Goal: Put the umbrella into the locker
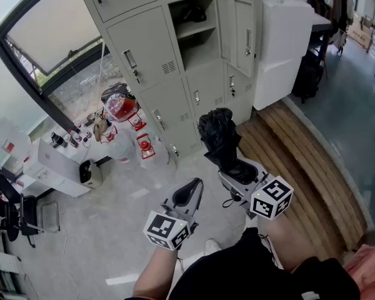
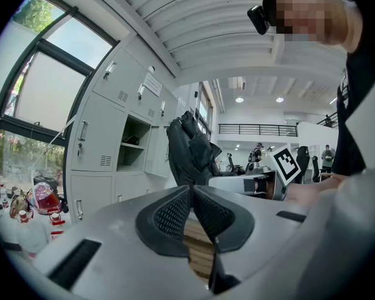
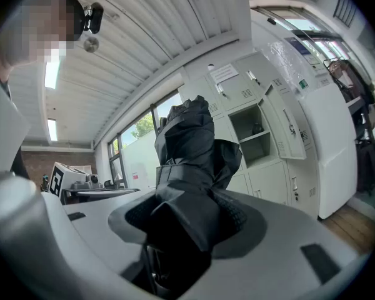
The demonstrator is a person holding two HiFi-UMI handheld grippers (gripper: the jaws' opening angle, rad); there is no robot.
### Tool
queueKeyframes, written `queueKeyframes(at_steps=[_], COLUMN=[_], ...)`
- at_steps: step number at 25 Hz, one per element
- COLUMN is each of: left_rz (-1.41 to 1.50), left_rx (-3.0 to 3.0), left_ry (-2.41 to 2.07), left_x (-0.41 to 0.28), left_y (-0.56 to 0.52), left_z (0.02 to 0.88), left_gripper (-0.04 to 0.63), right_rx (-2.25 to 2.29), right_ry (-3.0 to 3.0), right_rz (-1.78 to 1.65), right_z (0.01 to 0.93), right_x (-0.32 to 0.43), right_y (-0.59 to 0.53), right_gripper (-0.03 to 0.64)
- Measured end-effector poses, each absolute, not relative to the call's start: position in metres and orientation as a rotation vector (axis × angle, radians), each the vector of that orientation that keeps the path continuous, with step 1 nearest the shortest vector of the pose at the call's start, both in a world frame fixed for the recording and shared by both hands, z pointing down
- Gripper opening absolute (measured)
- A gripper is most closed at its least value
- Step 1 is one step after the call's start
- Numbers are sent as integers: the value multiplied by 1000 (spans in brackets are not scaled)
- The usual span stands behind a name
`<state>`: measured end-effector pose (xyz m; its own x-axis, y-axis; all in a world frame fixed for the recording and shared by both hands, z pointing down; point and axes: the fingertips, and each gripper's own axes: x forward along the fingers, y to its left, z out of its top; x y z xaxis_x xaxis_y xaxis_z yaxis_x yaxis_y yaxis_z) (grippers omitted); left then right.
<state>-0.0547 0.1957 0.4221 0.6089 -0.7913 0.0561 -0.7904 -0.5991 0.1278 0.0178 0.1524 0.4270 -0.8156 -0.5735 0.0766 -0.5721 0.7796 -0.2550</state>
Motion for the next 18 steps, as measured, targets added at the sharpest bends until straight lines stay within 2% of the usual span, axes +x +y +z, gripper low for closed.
queueKeyframes(at_steps=[18], left_rz=[-2], left_rx=[2705], left_ry=[-1317], left_x=[-50], left_y=[193], left_z=[427], left_gripper=[26], right_rx=[-945], right_ry=[2950], right_rz=[-427], right_z=[428], right_x=[19], right_y=[149], right_gripper=[295])
